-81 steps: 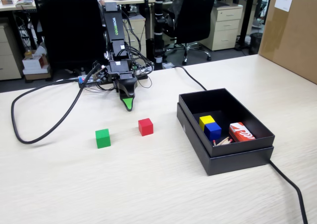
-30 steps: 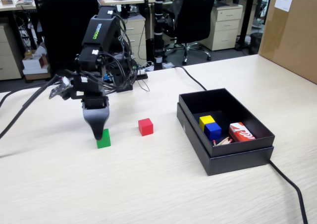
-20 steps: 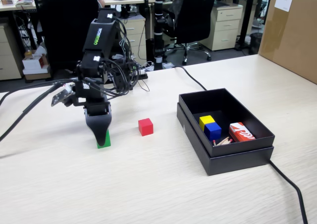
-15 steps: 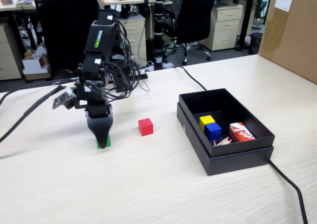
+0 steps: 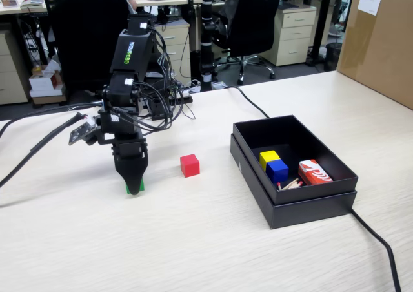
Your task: Put the green cube on top of the red cube
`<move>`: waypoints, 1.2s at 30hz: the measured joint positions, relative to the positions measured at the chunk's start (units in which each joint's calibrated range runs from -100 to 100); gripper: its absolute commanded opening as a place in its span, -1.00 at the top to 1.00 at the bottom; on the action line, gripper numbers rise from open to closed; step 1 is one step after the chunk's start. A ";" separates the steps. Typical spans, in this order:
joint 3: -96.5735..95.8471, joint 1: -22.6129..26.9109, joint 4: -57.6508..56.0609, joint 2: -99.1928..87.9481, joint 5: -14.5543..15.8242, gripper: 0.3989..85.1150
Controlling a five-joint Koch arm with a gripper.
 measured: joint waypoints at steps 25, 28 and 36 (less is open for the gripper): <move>-14.06 8.01 -1.39 -38.58 5.86 0.87; -14.06 10.26 -1.39 -39.87 8.01 0.87; -13.97 13.24 -1.39 -38.06 13.38 0.87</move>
